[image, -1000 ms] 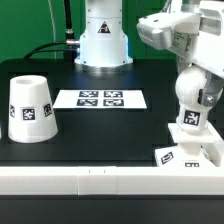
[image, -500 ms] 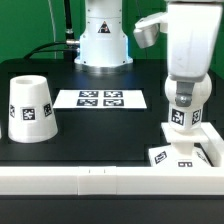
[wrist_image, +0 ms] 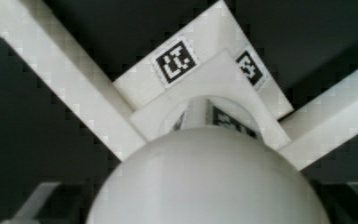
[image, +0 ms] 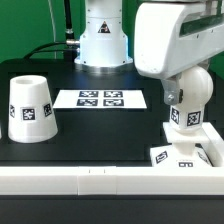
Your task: Assemble lamp
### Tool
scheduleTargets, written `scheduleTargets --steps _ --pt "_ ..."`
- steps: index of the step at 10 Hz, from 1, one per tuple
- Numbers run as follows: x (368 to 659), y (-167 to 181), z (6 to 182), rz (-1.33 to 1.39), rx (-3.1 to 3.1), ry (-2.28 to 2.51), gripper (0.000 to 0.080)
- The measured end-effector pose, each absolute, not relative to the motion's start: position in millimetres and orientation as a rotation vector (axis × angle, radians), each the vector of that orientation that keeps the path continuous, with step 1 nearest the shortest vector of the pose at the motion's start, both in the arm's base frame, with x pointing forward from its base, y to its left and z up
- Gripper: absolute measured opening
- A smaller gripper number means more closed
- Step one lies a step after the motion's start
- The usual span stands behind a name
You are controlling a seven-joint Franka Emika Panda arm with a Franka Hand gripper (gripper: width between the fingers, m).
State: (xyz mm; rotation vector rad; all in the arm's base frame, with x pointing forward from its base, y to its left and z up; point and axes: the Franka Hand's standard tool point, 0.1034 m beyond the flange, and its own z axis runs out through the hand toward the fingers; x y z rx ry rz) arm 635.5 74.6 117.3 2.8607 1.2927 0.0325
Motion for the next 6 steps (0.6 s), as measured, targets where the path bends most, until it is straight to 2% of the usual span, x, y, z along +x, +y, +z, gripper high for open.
scheduleTargets --steps 6 --pt "637.4 79.8 118.5 0.053 3.113 0.559 0.0577"
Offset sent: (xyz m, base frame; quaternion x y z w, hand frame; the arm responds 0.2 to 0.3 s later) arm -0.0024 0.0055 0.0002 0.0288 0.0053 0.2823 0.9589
